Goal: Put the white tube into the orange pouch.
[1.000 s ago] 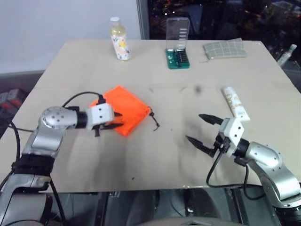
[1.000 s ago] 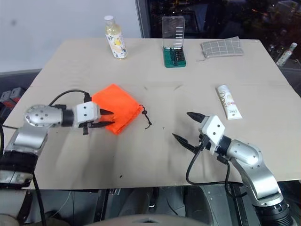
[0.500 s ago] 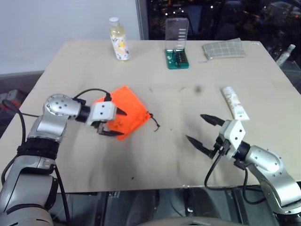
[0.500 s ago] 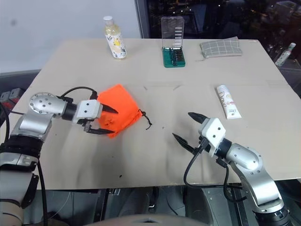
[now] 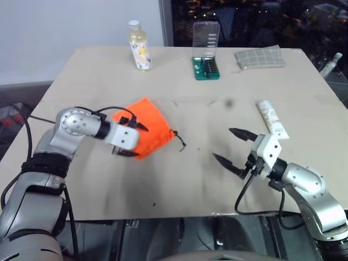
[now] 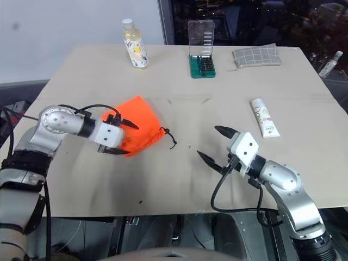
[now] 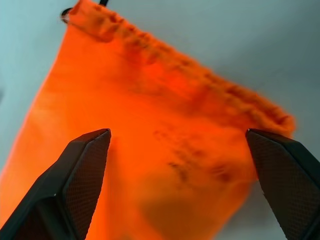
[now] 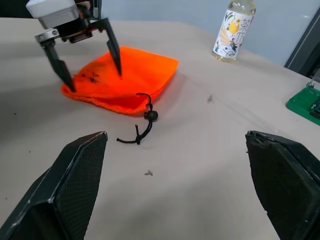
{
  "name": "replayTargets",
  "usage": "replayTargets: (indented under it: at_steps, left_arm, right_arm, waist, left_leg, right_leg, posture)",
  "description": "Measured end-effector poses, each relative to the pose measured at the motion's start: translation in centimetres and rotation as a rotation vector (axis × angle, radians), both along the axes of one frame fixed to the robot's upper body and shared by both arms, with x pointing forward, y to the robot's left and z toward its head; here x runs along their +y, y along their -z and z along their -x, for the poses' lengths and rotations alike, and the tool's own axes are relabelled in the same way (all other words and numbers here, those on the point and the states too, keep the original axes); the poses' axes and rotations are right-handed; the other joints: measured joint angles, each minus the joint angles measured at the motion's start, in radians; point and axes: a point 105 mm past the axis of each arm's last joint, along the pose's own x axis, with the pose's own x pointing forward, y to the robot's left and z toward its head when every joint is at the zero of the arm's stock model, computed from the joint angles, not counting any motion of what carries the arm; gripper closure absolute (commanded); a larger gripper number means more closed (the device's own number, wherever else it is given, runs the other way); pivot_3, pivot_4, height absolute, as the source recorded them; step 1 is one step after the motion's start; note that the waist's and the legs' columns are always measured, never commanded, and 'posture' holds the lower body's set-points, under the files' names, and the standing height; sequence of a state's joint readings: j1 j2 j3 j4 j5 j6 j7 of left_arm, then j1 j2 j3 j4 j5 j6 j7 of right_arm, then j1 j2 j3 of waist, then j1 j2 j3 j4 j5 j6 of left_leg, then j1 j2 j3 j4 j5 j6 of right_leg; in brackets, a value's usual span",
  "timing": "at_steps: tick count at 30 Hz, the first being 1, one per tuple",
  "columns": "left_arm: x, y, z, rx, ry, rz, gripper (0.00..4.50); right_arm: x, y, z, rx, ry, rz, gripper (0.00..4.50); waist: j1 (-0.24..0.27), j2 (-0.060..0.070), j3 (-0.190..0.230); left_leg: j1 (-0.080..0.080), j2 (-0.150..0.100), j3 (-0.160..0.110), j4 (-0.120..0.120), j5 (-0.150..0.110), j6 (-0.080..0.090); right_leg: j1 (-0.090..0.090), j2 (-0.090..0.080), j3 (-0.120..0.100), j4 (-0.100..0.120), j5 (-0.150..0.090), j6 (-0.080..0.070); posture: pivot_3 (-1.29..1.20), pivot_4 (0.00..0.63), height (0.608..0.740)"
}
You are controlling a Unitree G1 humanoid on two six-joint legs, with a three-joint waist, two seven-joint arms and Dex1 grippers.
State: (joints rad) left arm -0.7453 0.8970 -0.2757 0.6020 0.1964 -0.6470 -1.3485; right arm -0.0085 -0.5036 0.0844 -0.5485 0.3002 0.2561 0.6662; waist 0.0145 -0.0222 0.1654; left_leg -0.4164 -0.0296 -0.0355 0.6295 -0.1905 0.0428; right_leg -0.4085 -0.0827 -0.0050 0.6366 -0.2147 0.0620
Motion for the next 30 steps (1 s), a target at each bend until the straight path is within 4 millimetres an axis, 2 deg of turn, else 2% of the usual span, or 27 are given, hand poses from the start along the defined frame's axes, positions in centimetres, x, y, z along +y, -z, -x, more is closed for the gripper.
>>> replayTargets:
  at_steps: [1,3,8,9,14,19,20,21,24,27,30]
  left_arm:
    - [-0.1,0.1,-0.1,-0.003,0.004,-0.007,0.74]
    - [-0.4,0.4,-0.3,0.004,0.006,-0.006,1.58]
    - [-0.8,1.1,-0.2,0.052,-0.006,0.034,4.18]
    - [-0.8,1.2,-0.1,0.066,-0.013,0.046,4.44]
    - [-1.1,0.9,0.3,0.170,-0.114,0.209,4.44]
    - [-1.9,-1.9,0.2,0.286,-0.292,0.460,4.44]
    - [-2.0,-2.1,0.3,0.296,-0.316,0.479,3.95]
    - [-2.1,-2.3,0.7,0.307,-0.351,0.503,3.73]
    - [-3.0,-2.0,1.5,0.299,-0.405,0.518,2.52]
    - [-3.3,-0.8,2.4,0.264,-0.447,0.496,2.52]
    - [-2.5,-0.2,3.1,0.196,-0.425,0.393,2.52]
  right_arm:
    - [0.0,0.0,0.0,0.000,-0.001,0.000,0.00]
    - [0.0,0.0,0.0,0.000,-0.002,0.001,0.00]
    - [0.0,0.1,0.0,0.004,-0.001,0.001,0.00]
    - [0.0,0.1,0.0,0.004,0.000,0.001,0.00]
    - [0.1,0.1,0.0,0.002,-0.003,0.003,0.00]
    - [0.3,0.1,-0.3,0.001,-0.012,0.004,0.00]
    - [0.3,0.1,-0.3,0.002,-0.013,0.004,0.00]
    - [0.3,0.1,-0.3,0.003,-0.014,0.004,0.00]
    - [0.3,0.2,-0.3,0.004,-0.011,0.004,0.00]
    - [0.3,0.2,-0.3,0.003,-0.009,0.002,0.00]
    - [0.4,0.2,-0.3,0.002,-0.009,-0.003,0.00]
  waist:
    - [0.000,0.000,0.000]
    - [0.000,0.000,0.000]
    - [-0.001,0.000,0.000]
    - [-0.002,0.000,0.000]
    - [-0.003,-0.001,0.000]
    - [-0.003,-0.002,0.001]
    - [-0.003,-0.002,0.001]
    - [-0.005,-0.002,0.001]
    - [-0.006,-0.002,0.001]
    - [-0.006,-0.002,0.001]
    - [-0.003,-0.002,0.001]
  left_leg:
    - [0.000,0.000,0.000,0.000,0.000,0.000]
    - [0.001,0.000,0.000,0.001,0.000,0.000]
    - [0.000,0.000,0.000,0.003,0.000,0.000]
    - [0.000,0.000,0.000,0.003,0.000,0.000]
    - [-0.001,0.001,0.000,0.003,-0.001,0.001]
    - [-0.001,0.001,-0.001,0.004,-0.001,0.001]
    - [-0.001,0.001,-0.001,0.004,-0.001,0.001]
    - [-0.001,0.001,0.000,0.004,-0.001,0.001]
    - [-0.001,0.001,0.000,0.003,-0.001,0.001]
    - [0.000,0.001,0.000,0.003,-0.001,0.001]
    - [0.000,0.003,0.000,0.003,-0.001,0.001]
  right_leg:
    - [0.000,0.000,0.000,0.000,0.000,0.000]
    - [0.000,0.000,0.000,0.001,-0.001,0.002]
    - [0.000,0.000,0.000,0.003,-0.002,0.002]
    - [0.000,0.000,0.000,0.003,-0.002,0.002]
    - [-0.001,0.000,0.000,0.002,0.000,0.000]
    - [0.000,0.000,0.000,0.002,-0.002,0.003]
    - [0.000,0.000,0.000,0.002,-0.002,0.003]
    - [0.000,0.000,0.000,0.002,-0.002,0.003]
    - [-0.001,0.000,0.001,0.002,-0.002,0.002]
    - [-0.001,0.000,0.001,0.002,-0.002,-0.002]
    - [-0.001,0.001,0.001,0.002,-0.003,-0.004]
  posture:
    - [0.00,0.150,0.740]
    - [0.00,0.150,0.740]
    - [0.00,0.150,0.740]
    - [0.00,0.150,0.740]
    - [0.00,0.150,0.740]
    - [0.00,0.150,0.740]
    - [0.00,0.150,0.740]
    - [0.00,0.150,0.740]
    - [0.00,0.150,0.740]
    - [0.00,0.150,0.740]
    - [0.00,0.150,0.740]
